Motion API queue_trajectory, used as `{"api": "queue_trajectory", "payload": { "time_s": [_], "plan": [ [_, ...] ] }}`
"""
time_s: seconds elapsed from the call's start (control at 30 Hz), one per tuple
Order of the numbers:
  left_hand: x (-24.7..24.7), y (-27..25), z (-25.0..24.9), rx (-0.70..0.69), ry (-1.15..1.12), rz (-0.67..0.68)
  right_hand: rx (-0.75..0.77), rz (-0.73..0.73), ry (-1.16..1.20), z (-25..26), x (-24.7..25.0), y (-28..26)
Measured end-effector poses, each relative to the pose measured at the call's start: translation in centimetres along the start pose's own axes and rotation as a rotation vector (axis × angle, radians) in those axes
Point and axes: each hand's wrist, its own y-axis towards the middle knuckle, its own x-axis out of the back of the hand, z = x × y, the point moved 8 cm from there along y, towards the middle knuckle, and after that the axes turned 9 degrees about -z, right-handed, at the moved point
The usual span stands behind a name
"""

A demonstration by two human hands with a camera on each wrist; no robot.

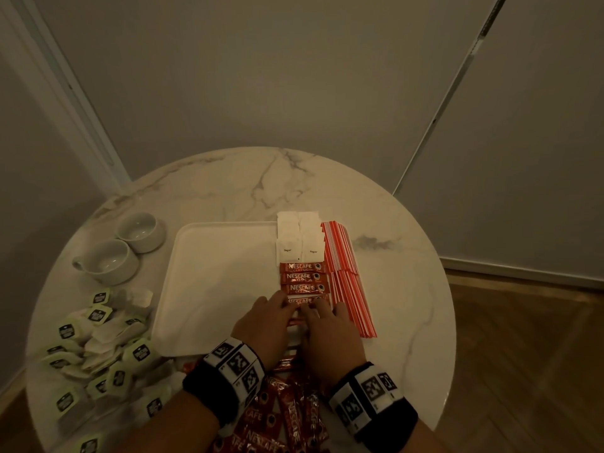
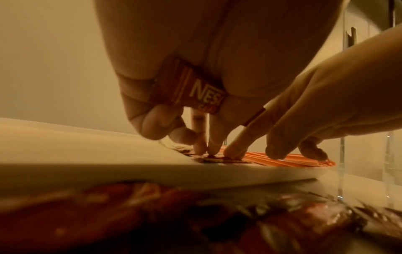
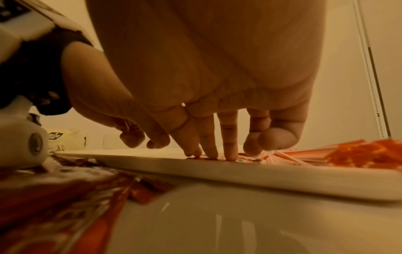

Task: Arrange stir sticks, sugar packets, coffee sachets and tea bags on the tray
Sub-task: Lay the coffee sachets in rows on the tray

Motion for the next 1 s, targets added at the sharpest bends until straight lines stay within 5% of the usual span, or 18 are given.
{"api": "queue_trajectory", "payload": {
  "time_s": [0.73,0.9,1.0],
  "plan": [
    [-0.3,0.5,0.5,0.016,-0.033,-0.002,0.025,-0.035,0.004,-0.5,0.6,0.2],
    [2.1,0.8,0.4,0.071,-0.296,-0.088,0.042,-0.253,0.390,-0.4,4.2,-0.1],
    [2.9,0.9,0.2,0.162,-0.528,0.048,0.053,-0.287,0.681,0.1,6.7,-0.1]
  ]
}}
